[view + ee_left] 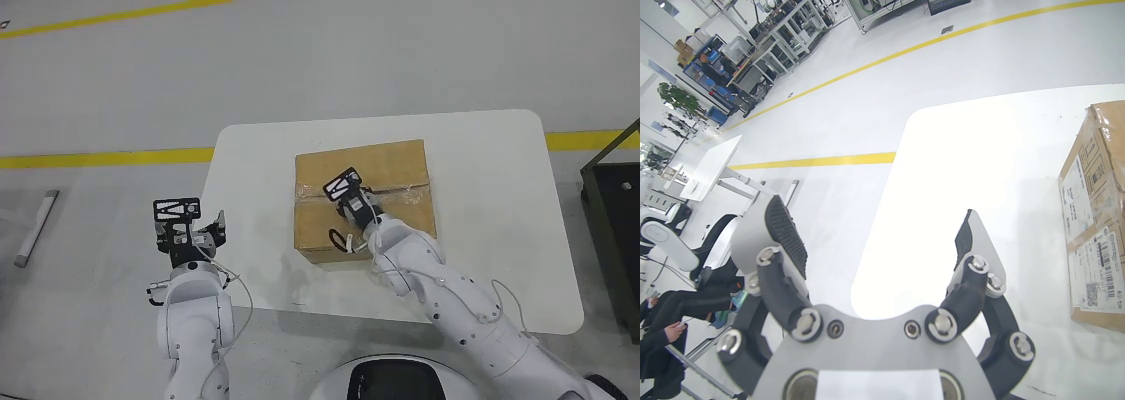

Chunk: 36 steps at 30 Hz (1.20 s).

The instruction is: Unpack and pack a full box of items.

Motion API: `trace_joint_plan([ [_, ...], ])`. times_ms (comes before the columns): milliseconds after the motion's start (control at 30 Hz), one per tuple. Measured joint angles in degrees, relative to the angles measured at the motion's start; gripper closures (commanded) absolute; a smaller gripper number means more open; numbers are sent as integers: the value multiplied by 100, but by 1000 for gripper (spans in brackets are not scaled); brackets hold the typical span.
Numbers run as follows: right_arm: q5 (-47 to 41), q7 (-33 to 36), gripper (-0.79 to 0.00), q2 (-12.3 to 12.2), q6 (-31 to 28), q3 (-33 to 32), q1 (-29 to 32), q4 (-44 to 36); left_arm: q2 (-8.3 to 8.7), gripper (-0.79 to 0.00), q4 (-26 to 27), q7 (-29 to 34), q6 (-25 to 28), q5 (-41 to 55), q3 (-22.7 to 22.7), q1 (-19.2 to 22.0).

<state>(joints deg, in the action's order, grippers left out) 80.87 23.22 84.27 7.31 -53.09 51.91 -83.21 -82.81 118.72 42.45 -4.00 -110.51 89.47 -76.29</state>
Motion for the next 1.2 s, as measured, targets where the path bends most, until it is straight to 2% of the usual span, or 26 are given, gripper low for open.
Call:
trace_joint_plan([
  [833, 438, 257, 0, -126, -193, -842, 721, -739, 0, -785, 0, 0, 0, 0, 0, 0],
  [1200, 519, 380, 0, -180, -104, -1269, 1064, -1046, 0, -785, 0, 0, 0, 0, 0, 0],
])
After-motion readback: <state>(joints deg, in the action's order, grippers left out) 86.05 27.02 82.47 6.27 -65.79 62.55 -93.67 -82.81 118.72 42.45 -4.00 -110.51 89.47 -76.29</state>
